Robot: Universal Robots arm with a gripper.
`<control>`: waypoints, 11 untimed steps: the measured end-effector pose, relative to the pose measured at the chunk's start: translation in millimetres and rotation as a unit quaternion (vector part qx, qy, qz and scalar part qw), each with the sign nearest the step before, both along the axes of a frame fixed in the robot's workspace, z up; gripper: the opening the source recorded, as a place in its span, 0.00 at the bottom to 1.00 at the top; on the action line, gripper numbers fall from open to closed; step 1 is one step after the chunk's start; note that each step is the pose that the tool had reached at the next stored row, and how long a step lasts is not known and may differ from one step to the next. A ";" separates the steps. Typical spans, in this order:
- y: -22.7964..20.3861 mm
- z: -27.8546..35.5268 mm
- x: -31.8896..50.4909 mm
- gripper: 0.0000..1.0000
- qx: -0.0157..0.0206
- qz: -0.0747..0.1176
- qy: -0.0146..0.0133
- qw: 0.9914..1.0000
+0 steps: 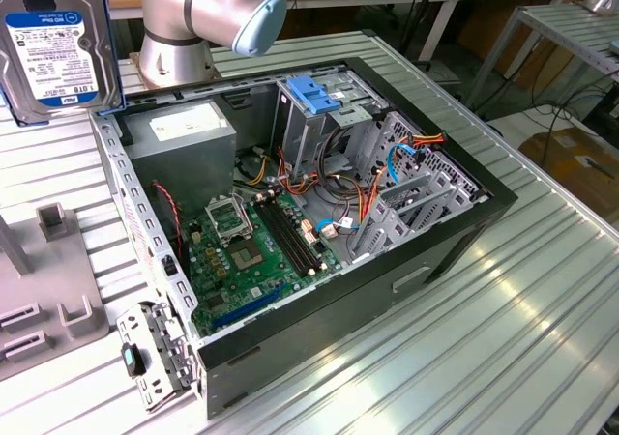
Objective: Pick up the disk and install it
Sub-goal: 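Pick up the disk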
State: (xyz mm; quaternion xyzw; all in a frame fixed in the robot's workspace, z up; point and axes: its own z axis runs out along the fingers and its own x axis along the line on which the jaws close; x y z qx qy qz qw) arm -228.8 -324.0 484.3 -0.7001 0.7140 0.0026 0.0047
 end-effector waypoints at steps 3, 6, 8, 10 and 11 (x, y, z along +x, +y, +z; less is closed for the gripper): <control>0.0 0.0 2.5 0.35 0.000 0.000 0.000 1.000; 0.0 0.0 6.3 0.35 0.000 0.000 0.000 1.000; 0.0 0.0 8.6 0.35 0.000 0.000 0.000 1.000; 0.0 0.0 11.2 0.35 0.000 0.000 0.000 1.000; 0.0 0.0 13.0 0.35 0.000 0.000 0.000 1.000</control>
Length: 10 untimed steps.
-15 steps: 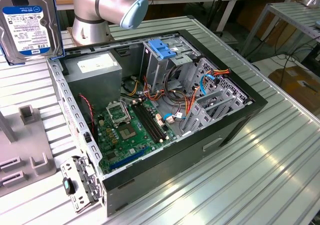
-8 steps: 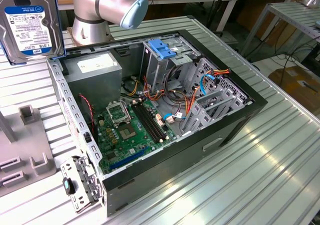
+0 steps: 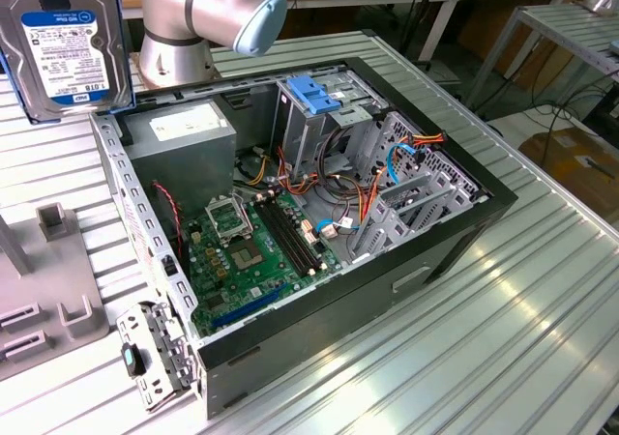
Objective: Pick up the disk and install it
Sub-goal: 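Pick up the disk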
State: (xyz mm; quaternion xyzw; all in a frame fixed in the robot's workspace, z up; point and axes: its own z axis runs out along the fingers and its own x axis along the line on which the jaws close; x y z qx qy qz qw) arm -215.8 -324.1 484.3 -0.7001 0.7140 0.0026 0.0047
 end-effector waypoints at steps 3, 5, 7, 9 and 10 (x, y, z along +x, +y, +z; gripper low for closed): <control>0.0 0.0 3.3 0.35 0.000 0.000 0.000 1.000; 0.0 0.0 6.9 0.35 0.000 0.000 0.000 1.000; 0.0 0.0 9.4 0.35 0.000 0.000 0.000 1.000; 0.0 0.0 12.0 0.35 0.000 0.000 0.000 1.000; 0.0 0.0 15.0 0.35 0.000 0.000 0.000 1.000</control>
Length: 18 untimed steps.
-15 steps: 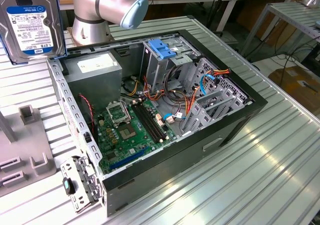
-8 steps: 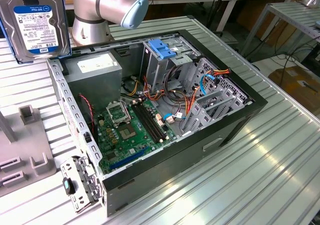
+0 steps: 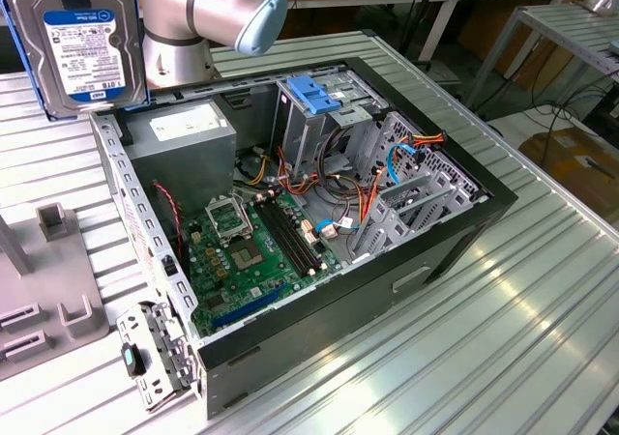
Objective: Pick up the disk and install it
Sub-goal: 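Pick up the disk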
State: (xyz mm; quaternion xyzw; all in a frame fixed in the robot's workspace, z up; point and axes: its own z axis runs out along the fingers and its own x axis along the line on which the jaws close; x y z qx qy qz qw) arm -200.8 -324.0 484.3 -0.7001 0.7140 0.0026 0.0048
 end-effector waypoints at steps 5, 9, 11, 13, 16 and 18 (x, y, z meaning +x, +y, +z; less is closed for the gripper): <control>0.0 0.5 1.6 0.35 0.000 0.000 0.000 1.000; 0.0 4.5 1.6 0.35 0.000 0.000 0.000 1.000; 0.0 4.9 1.6 0.35 0.000 0.000 0.000 1.000; 0.0 4.9 1.7 0.35 0.000 0.000 0.000 1.000; 0.0 4.9 7.3 0.35 0.000 0.000 0.000 1.000; 0.0 4.9 12.0 0.35 0.000 0.000 0.000 1.000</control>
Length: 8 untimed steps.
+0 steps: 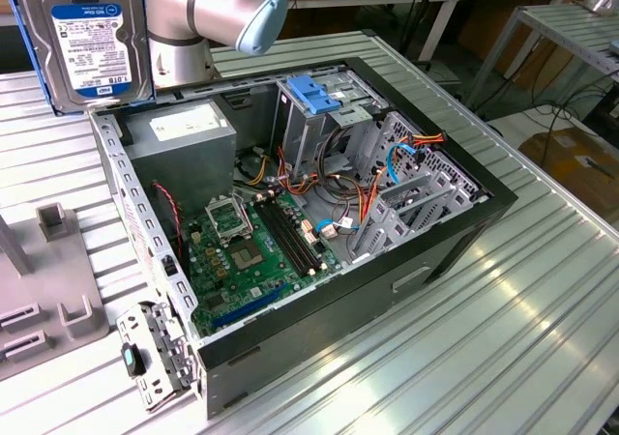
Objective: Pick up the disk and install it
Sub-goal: 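Pick up the disk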
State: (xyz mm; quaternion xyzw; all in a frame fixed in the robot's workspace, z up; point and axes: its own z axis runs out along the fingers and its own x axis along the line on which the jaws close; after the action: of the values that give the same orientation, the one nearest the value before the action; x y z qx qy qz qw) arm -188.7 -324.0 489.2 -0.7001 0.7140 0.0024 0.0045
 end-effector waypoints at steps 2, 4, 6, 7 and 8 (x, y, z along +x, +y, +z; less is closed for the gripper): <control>0.0 0.0 9.3 0.35 0.000 0.000 0.000 1.000; 0.0 0.0 17.4 0.35 0.000 0.000 0.000 1.000; 0.0 0.0 23.2 0.35 0.000 0.000 0.000 1.000; 0.0 0.1 26.0 0.35 0.000 0.000 0.000 1.000; 0.0 0.0 31.0 0.35 0.000 0.000 0.000 1.000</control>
State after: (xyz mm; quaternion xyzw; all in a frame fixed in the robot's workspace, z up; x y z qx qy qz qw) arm -157.8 -324.0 489.2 -0.7001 0.7140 0.0024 0.0045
